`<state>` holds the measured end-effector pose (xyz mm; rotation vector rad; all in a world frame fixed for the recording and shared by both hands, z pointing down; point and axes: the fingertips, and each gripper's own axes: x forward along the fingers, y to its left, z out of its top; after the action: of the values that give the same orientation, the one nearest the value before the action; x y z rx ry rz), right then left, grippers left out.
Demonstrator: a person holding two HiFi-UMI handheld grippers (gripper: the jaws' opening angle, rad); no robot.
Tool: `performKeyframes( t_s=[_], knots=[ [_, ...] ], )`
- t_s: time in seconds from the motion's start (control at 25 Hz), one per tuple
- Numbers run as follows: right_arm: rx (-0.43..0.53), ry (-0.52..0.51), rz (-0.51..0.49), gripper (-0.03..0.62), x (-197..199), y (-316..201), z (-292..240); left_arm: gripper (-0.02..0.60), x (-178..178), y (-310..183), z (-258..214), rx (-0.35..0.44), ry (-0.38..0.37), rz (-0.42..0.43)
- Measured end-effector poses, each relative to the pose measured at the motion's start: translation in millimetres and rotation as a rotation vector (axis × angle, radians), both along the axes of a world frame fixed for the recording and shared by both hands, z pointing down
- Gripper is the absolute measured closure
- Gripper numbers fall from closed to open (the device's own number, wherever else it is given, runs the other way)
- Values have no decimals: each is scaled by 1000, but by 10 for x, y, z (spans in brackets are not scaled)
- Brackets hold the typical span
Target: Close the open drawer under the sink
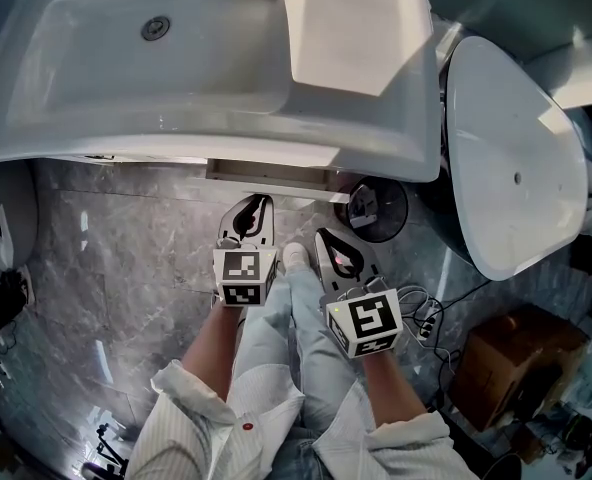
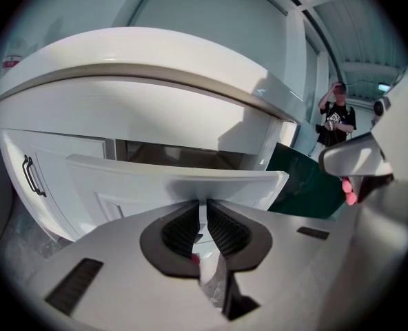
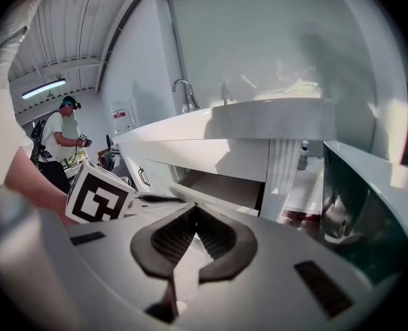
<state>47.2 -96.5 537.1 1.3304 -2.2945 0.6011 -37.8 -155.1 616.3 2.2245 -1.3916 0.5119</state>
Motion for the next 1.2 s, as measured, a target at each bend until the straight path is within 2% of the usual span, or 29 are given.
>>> performKeyframes(
  t_s=[0.6,1.2],
  knots=[
    [-33,-2,12,583,43,-52,149,535,71,-447,-20,55,-26,19],
    [-32,-6,0,583,97,-176,163,535,113,-607,-23,81,-48,32]
  ],
)
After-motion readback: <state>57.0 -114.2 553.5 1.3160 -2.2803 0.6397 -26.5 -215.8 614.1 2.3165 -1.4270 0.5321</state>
